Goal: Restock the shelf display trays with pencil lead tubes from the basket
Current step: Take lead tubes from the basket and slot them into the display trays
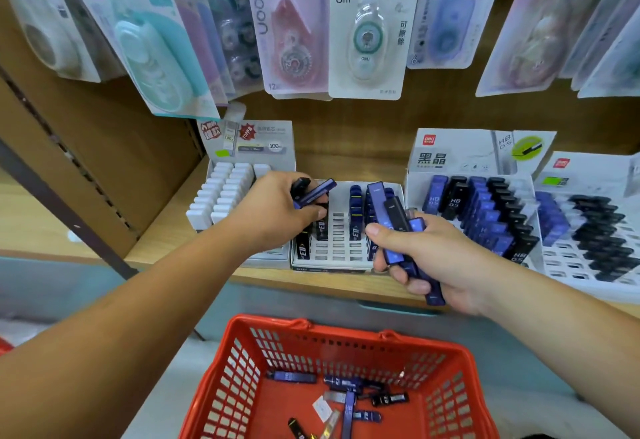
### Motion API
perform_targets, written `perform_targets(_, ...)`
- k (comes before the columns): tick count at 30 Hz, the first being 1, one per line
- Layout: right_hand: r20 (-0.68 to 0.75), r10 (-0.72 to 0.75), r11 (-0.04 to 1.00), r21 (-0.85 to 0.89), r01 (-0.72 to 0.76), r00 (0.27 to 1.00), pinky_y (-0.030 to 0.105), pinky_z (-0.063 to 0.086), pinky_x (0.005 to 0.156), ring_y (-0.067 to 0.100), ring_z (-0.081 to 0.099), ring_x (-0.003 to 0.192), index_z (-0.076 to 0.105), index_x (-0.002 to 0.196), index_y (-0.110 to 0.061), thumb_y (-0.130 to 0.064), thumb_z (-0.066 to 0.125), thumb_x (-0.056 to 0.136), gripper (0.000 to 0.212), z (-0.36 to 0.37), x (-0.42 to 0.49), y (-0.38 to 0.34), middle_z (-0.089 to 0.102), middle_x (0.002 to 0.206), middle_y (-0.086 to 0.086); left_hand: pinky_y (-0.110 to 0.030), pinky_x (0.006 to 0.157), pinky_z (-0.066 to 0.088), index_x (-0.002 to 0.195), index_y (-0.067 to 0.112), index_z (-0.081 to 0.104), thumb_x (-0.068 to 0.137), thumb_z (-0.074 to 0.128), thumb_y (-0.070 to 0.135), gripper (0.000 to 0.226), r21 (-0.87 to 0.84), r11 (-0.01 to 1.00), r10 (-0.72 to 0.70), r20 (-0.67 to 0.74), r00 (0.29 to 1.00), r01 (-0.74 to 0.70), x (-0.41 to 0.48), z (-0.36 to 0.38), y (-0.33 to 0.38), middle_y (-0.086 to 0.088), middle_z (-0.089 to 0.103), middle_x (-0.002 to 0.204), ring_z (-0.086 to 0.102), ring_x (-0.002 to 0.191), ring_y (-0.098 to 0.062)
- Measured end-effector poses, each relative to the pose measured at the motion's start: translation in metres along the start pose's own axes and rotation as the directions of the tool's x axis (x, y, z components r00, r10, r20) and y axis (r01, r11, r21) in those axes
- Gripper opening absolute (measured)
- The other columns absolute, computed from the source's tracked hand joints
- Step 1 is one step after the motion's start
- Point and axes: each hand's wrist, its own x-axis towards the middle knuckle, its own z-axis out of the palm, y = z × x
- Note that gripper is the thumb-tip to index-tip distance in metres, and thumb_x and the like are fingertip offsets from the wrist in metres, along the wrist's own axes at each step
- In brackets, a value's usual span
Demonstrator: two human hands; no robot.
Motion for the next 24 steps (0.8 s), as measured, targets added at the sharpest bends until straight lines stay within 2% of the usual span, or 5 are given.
perform_targets(4,0.028,-0.007,1.0,-0.011,0.007,1.0,0.024,0.024,0.041,0.019,0.046,0.053,0.062,0.105,-0.008,-0.027,0.074,0.094,0.024,-0.003,-0.005,-0.002,0.07,0.079,0.016,-0.032,0.081,0.056,0.096,0.02,0.076,0.089,0.081,0.018,0.009,0.038,0.999,0.012,-0.013,1.0,-0.011,0.002,0.001,-0.002,0.0,0.075,0.089,0.07,0.087,-0.019)
perform_targets(10,0.042,-0.034,0.999,-0.014,0.034,0.999,0.024,0.025,0.04,0.02,0.05,0.056,0.062,0.099,-0.01,-0.024,0.074,0.095,0.019,-0.012,-0.009,-0.001,0.069,0.081,0.017,-0.016,0.067,0.05,0.096,0.025,0.076,0.089,0.082,0.021,0.01,0.104,0.995,0.002,0.01,1.0,-0.003,0.002,-0.004,-0.001,0.009,0.073,0.084,0.068,0.079,-0.008)
perform_targets(15,0.053,-0.032,0.999,-0.016,0.033,0.998,0.026,0.025,0.041,0.021,0.051,0.058,0.062,0.1,-0.01,-0.024,0.074,0.095,0.019,-0.016,-0.011,-0.001,0.068,0.082,0.018,-0.016,0.053,0.039,0.086,0.022,0.071,0.089,0.08,0.021,0.009,0.203,0.979,-0.011,0.025,1.0,0.006,-0.001,0.0,0.003,0.006,0.066,0.071,0.058,0.061,-0.004)
perform_targets(19,0.069,-0.037,0.999,-0.006,0.038,0.997,0.025,0.025,0.041,0.021,0.051,0.057,0.06,0.1,-0.01,-0.02,0.074,0.095,0.018,-0.018,-0.014,-0.001,0.067,0.081,0.018,-0.028,0.061,0.051,0.084,0.016,0.069,0.086,0.081,0.021,0.013,0.248,0.967,-0.075,0.028,0.997,0.066,0.004,0.005,0.013,-0.005,0.068,0.078,0.065,0.071,-0.019)
perform_targets(24,0.117,-0.045,0.999,0.015,0.043,0.992,0.025,0.026,0.04,0.023,0.056,0.061,0.058,0.095,-0.011,-0.021,0.071,0.097,0.017,-0.033,-0.025,-0.002,0.065,0.081,0.017,-0.033,0.072,0.057,0.091,0.019,0.074,0.09,0.078,0.026,0.008,0.274,0.961,-0.042,-0.008,0.999,0.042,-0.001,0.004,0.035,-0.001,0.07,0.086,0.067,0.081,-0.021)
